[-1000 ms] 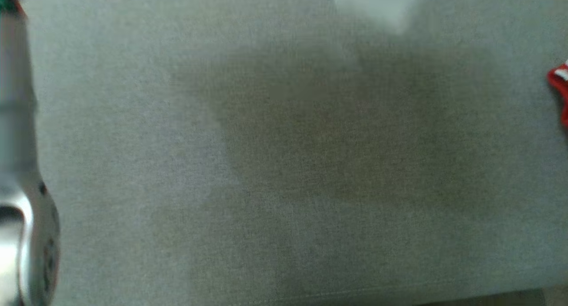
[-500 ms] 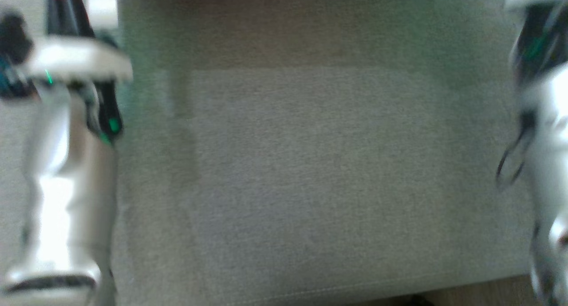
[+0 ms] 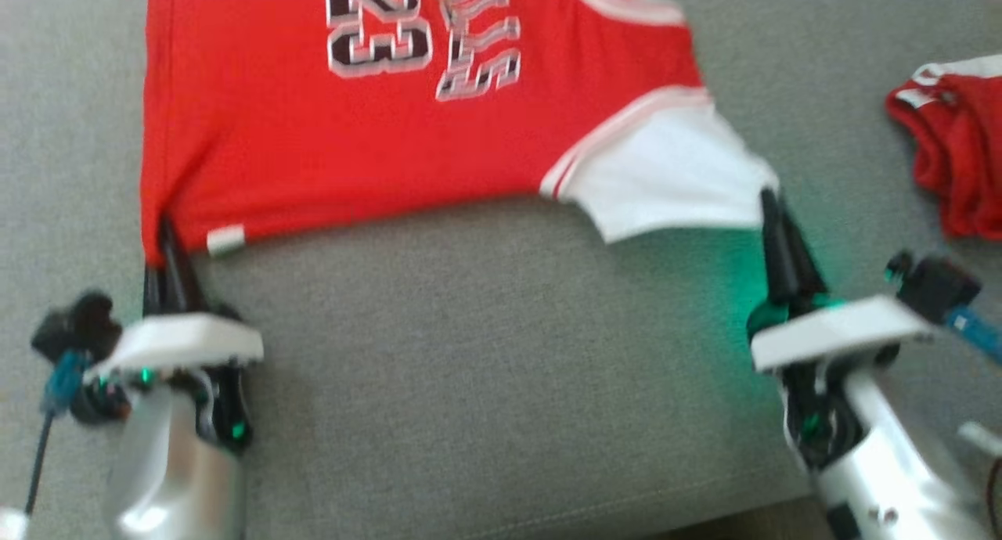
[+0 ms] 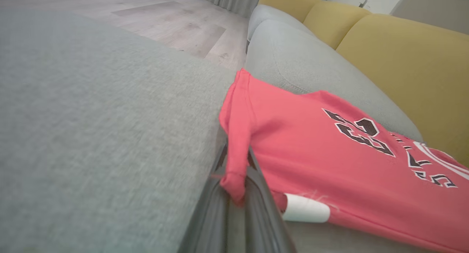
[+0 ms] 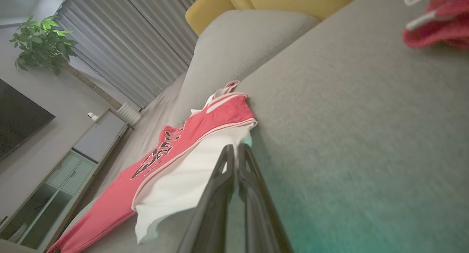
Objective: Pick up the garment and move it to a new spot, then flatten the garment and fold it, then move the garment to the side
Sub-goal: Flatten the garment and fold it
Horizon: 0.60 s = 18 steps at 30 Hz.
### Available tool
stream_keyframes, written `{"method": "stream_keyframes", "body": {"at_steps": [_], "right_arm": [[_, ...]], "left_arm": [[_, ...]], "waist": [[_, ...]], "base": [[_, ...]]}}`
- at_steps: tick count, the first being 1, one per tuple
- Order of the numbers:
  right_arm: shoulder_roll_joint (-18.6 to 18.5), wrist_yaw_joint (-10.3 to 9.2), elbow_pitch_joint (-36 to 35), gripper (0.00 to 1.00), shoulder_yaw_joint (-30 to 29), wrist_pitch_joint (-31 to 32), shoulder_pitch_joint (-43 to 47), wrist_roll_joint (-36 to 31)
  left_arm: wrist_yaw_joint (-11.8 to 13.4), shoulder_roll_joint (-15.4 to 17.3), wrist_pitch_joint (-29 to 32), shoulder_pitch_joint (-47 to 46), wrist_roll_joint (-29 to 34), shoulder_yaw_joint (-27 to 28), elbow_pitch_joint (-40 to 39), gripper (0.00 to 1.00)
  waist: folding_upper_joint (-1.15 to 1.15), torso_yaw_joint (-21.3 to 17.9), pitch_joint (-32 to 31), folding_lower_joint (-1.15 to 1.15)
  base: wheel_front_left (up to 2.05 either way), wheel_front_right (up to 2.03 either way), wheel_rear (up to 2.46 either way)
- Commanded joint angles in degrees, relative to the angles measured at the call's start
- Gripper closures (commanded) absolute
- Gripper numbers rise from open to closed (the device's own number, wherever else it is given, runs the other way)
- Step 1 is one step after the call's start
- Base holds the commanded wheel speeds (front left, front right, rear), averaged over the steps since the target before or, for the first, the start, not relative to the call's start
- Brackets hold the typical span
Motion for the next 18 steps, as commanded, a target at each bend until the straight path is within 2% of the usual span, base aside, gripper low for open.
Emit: {"method": "stream_keyframes", "body": {"at_steps": [1,6,18], "right_arm": [[-1.0,-0.10,-1.8,1.00,0.9,-1.0,1.1,0.6],[-0.8,-0.10,-1.9,1.00,0.9,-1.1,6.7,2.2],[-1.4,-0.10,-2.7,1.00,0.1,-1.2,16.3,2.9]], "left_arm": [[0.1,1.1,-0.2,3.6,-0.8,2.7,0.5,1.00],[-0.1,1.0,-0.2,9.1,-4.1,1.3,-0.2,1.00],[1.5,1.0,-0.2,20.1,-8.9,-2.0,-3.9,1.00]], "waist": [[0.00,-0.3,-1.7,0.02],[0.00,0.1,-5.3,0.02],[0.00,1.8,-11.6,0.02]], "base": [[0.00,0.00,0.00],[0.00,0.00,0.00],[0.00,0.00,0.00]]}}
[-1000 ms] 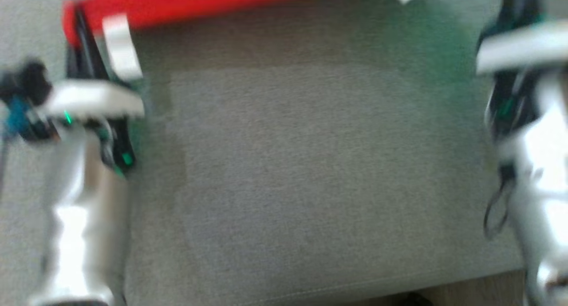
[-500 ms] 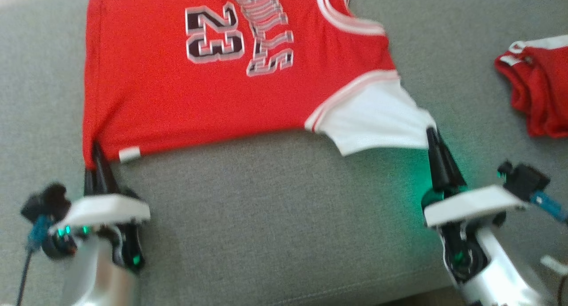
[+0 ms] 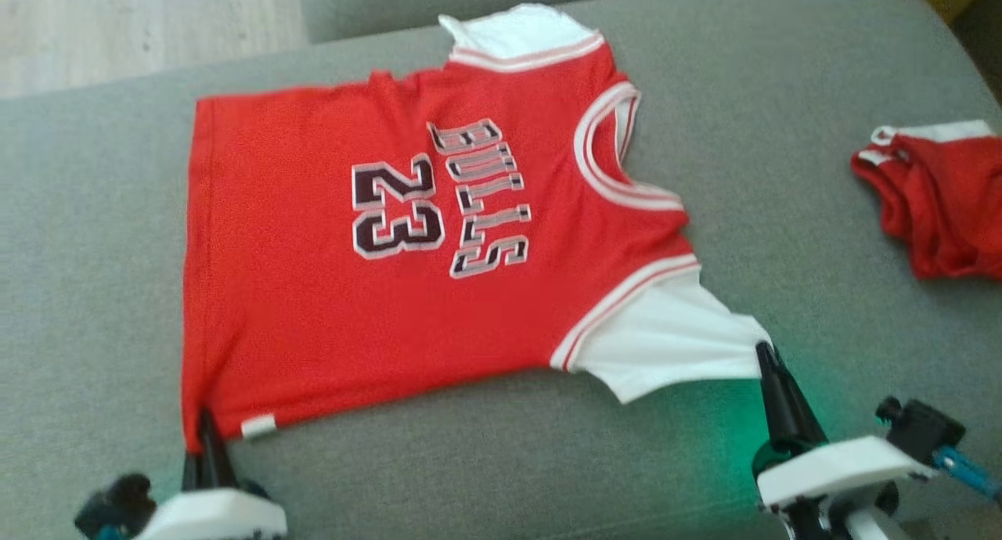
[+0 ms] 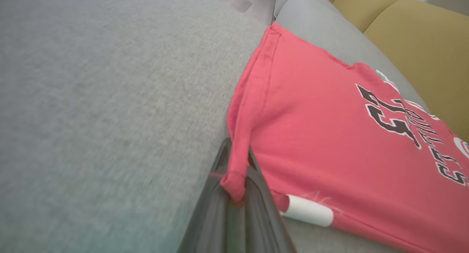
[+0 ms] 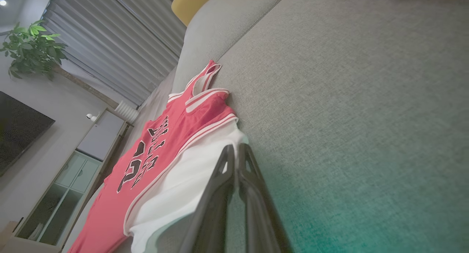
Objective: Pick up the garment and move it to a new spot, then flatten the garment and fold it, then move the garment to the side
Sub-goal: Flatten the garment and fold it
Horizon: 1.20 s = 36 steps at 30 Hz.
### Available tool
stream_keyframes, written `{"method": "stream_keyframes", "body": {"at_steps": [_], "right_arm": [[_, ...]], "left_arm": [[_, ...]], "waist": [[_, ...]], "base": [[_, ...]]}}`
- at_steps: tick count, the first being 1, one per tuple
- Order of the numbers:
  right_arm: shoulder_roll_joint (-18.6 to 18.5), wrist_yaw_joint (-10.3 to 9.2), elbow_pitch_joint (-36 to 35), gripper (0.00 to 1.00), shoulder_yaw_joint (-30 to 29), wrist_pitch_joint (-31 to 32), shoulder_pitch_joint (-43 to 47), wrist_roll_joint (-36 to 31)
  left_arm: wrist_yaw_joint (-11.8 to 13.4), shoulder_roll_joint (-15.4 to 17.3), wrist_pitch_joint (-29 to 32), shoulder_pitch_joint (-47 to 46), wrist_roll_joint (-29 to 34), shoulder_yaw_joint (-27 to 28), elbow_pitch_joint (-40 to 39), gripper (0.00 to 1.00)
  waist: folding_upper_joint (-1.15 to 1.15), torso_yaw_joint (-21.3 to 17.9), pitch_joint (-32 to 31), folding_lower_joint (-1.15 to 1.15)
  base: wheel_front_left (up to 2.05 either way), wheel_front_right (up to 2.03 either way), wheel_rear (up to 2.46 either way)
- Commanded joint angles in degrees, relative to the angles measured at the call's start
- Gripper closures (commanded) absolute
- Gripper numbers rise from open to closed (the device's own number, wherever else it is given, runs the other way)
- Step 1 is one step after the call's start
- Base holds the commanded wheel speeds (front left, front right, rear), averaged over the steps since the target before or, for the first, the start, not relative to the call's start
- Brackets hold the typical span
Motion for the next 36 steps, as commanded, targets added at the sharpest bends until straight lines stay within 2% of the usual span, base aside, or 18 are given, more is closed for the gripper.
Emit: {"method": "stream_keyframes", "body": {"at_steps": [1,11,16,19,21,28,36], "right_arm": [[-1.5,-0.10,-1.6,1.00,0.1,-1.2,0.7,0.7],[-3.5,-0.10,-4.1,1.00,0.3,-0.9,8.5,0.3],[-4.1,-0.10,-6.3,1.00,-1.0,-0.1,12.1,0.6],[-3.7,-0.10,-8.0,1.00,-2.0,0.0,12.8,0.6],[-3.1,-0.10,-9.4,1.00,-2.6,0.0,12.0,0.5],[-1.4,-0.10,-12.2,1.00,-4.0,0.9,6.2,0.4],[1.0,-0.10,-9.5,1.00,-6.3,3.8,-3.8,-0.2]], "left_arm": [[1.0,1.1,-0.3,1.0,-0.5,1.7,-1.4,1.00],[1.1,1.1,-0.3,7.3,-4.7,-3.2,-2.7,1.00],[1.2,1.1,-0.3,8.1,-5.4,-4.4,-3.7,1.00],[0.4,1.1,-0.3,7.6,-4.4,-5.6,-4.2,1.00],[-0.2,1.1,-0.3,6.9,-2.3,-7.0,-4.6,1.00],[-1.2,1.1,-0.3,2.7,-1.7,-10.2,-5.5,1.00],[-1.1,1.1,-0.3,-4.5,-6.0,-13.2,-6.0,1.00]], "waist": [[0.00,0.7,-1.3,0.00],[0.00,3.0,-6.6,0.00],[0.00,3.4,-7.3,0.00],[0.00,3.5,-7.2,0.00],[0.00,3.6,-6.7,0.00],[0.00,4.7,-4.8,0.00],[0.00,7.2,-1.1,0.00]], "base": [[0.00,0.00,0.00],[0.00,0.00,0.00],[0.00,0.00,0.00],[0.00,0.00,0.00],[0.00,0.00,0.00],[0.00,0.00,0.00],[0.00,0.00,0.00]]}}
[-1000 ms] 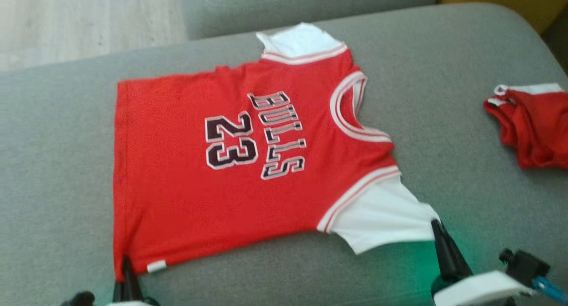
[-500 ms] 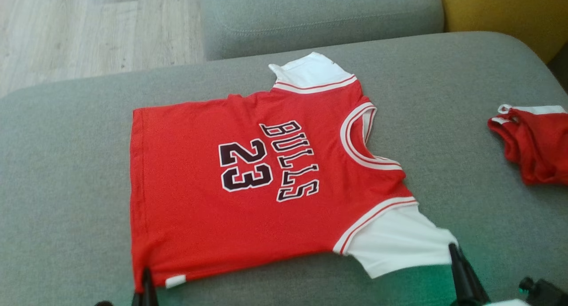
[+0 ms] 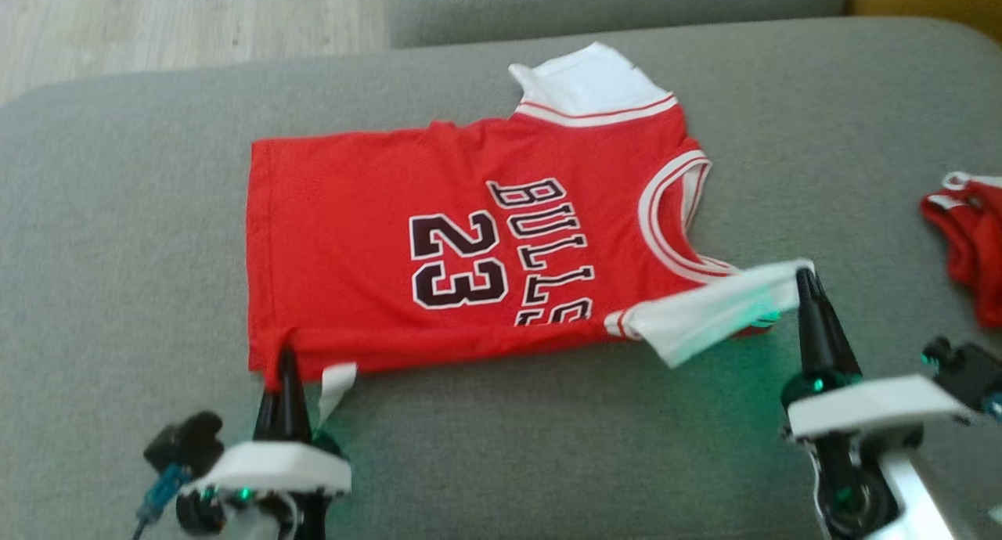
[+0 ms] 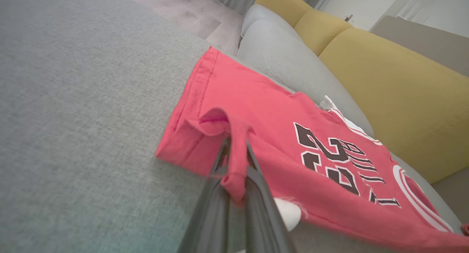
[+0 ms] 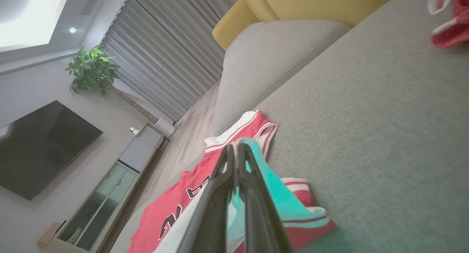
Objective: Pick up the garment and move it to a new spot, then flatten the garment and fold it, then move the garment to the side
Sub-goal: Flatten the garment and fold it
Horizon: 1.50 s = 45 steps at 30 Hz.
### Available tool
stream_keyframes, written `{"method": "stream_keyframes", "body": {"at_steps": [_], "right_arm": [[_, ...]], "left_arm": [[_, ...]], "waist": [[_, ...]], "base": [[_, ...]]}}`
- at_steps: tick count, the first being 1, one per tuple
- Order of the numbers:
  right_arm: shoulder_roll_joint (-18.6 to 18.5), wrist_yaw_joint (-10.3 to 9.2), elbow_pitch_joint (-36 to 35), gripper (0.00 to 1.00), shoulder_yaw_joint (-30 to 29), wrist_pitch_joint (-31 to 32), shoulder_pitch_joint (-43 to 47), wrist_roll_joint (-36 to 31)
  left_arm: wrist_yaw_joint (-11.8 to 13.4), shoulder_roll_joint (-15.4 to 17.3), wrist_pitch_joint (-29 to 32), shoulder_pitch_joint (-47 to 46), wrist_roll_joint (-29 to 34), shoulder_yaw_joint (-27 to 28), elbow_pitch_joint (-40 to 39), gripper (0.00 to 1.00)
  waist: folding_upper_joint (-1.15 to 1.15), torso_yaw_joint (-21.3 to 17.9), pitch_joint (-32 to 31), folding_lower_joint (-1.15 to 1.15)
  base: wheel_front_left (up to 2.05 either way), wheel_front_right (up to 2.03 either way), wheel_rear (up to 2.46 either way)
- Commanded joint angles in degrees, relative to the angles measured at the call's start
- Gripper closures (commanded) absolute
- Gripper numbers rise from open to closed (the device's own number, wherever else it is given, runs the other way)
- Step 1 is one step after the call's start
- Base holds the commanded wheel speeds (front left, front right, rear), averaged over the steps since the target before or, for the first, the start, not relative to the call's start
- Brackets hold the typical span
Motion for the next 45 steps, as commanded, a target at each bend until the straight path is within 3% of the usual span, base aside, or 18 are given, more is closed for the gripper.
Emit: {"method": "stream_keyframes", "body": {"at_steps": [1,10,16,17,18,19,22,27,32,37,45], "right_arm": [[0.0,-0.05,-1.0,1.00,0.7,0.3,-3.0,-0.6],[1.2,-0.05,5.5,1.00,1.7,1.4,-12.9,-2.4],[1.5,-0.05,11.2,1.00,0.8,-0.1,-17.8,-3.6],[1.7,-0.05,12.5,0.96,0.3,-0.5,-18.6,-4.0],[1.9,-0.05,13.9,0.07,-0.3,-1.1,-19.4,-4.5],[2.1,-0.05,15.0,0.00,-0.7,-1.8,-20.2,-5.4],[1.4,-0.05,16.6,0.00,-1.1,-4.1,-22.0,-11.0],[1.1,-0.05,12.8,0.00,-4.5,-5.0,-21.2,-27.9],[4.2,-0.05,8.3,0.00,-8.6,-5.0,-15.1,-41.9],[6.5,-0.05,7.6,0.00,-10.5,-5.0,-9.9,-46.7],[7.4,-0.05,9.1,0.00,-11.1,-5.0,-4.7,-48.2]], "left_arm": [[0.1,0.8,-0.3,-3.2,-0.5,1.1,-1.2,1.00],[1.8,0.8,-0.3,-11.2,-3.1,-0.8,0.9,1.00],[4.3,0.8,-0.3,-15.2,-3.7,-1.3,3.6,1.00],[4.9,0.8,-0.3,-15.8,-3.5,-1.1,4.0,0.85],[5.4,0.8,-0.3,-16.2,-3.3,-1.0,4.1,0.51],[6.1,0.8,-0.3,-16.5,-3.2,-0.7,4.2,0.00],[8.4,0.8,-0.3,-16.6,-0.8,0.7,2.6,0.00],[12.2,0.8,-0.3,-12.9,13.6,2.4,-2.5,0.00],[12.7,1.0,-0.3,-7.2,24.8,1.6,-4.8,0.00],[12.9,1.0,-0.3,-2.4,29.2,2.4,-6.9,0.00],[12.2,0.9,-0.3,3.6,31.2,3.7,-8.4,0.00]], "waist": [[0.00,1.0,1.4,-0.01],[0.00,2.2,5.7,-0.01],[0.00,2.2,7.7,-0.01],[0.00,2.2,7.9,-0.01],[0.00,2.2,8.0,-0.01],[0.00,2.2,8.2,-0.01],[0.00,2.3,8.3,-0.01],[0.00,2.3,7.4,-0.01],[0.00,2.3,5.0,-0.01],[0.00,2.5,2.6,-0.01],[0.00,2.3,-0.8,-0.01]], "base": [[0.00,0.00,0.00],[0.00,0.00,0.00],[0.00,0.00,0.00],[0.00,0.00,0.00],[0.00,0.00,0.00],[0.00,0.00,0.00],[0.00,0.00,0.00],[0.00,0.00,0.00],[0.00,0.00,0.00],[0.00,0.00,0.00],[0.00,0.00,0.00]]}}
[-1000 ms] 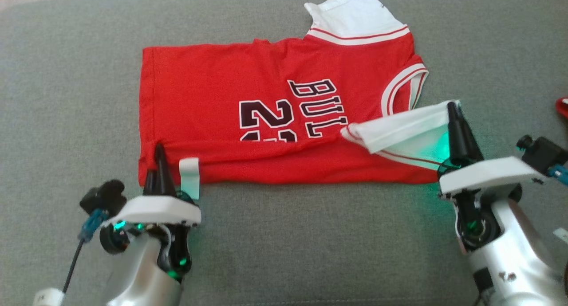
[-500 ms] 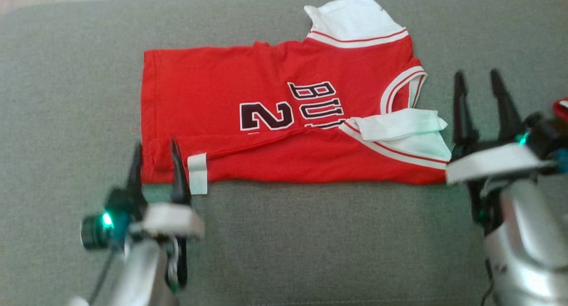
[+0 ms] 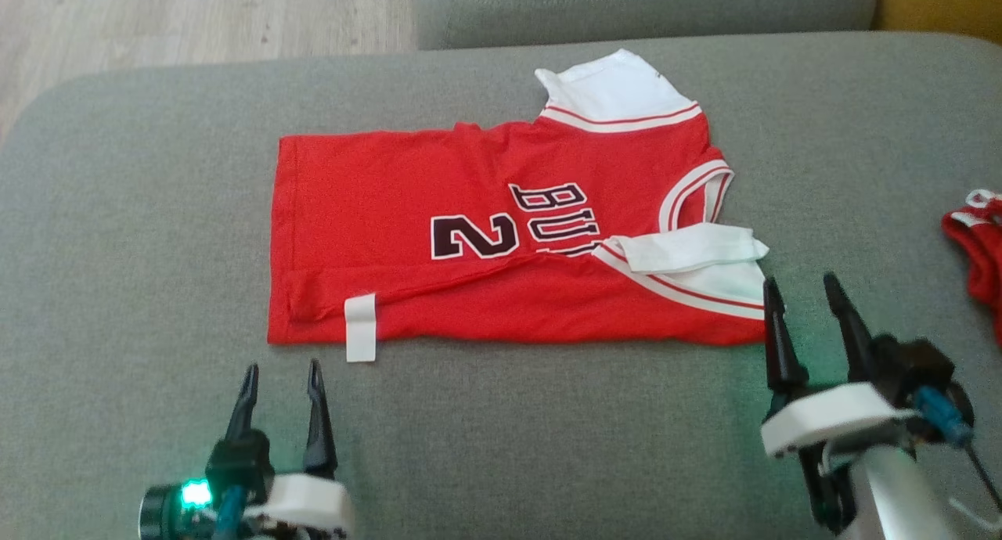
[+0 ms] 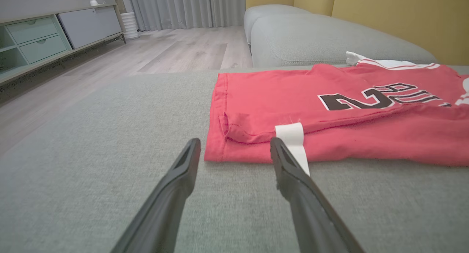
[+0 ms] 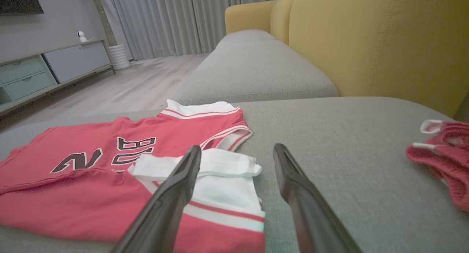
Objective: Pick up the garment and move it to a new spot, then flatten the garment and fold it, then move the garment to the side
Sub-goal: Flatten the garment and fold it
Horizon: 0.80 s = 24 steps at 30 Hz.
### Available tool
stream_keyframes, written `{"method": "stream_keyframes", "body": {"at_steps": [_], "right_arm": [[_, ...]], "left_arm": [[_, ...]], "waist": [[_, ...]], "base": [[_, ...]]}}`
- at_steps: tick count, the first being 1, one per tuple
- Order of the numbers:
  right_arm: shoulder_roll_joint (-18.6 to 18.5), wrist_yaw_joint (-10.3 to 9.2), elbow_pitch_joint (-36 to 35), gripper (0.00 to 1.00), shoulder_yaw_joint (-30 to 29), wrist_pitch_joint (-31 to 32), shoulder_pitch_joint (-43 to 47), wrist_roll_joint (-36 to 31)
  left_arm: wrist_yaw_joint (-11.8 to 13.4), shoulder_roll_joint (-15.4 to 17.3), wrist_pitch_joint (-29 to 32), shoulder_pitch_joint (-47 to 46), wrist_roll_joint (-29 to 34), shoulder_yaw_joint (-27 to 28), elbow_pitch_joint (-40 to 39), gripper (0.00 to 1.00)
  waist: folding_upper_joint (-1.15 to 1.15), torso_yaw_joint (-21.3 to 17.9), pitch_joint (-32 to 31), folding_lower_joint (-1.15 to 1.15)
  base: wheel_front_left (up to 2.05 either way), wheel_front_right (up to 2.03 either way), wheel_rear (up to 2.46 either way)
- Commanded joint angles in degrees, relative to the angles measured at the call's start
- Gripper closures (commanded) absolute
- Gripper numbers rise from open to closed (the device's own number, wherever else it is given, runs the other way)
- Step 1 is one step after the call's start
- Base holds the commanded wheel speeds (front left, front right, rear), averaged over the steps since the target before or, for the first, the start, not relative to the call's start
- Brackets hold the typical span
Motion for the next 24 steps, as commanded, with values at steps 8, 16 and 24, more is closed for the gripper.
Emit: {"method": "stream_keyframes", "body": {"at_steps": [8,16,24], "right_arm": [[0.2,-0.05,-0.1,0.00,1.2,-0.6,3.3,1.7],[0.2,-0.05,1.0,0.00,1.5,-0.6,4.0,1.8],[0.2,-0.05,6.9,0.00,-0.5,-0.6,-2.5,1.9]], "left_arm": [[0.2,0.7,-0.3,4.0,0.8,2.4,-3.8,0.00],[-0.2,0.7,-0.3,5.2,0.0,1.9,-5.0,0.00],[-1.2,0.7,-0.3,3.4,-0.8,-1.1,-4.0,0.00]], "waist": [[0.00,-0.1,-3.2,0.01],[0.00,0.1,-3.2,0.01],[0.00,0.6,0.3,0.01]], "base": [[0.00,0.00,0.00],[0.00,0.00,0.00],[0.00,0.00,0.00]]}}
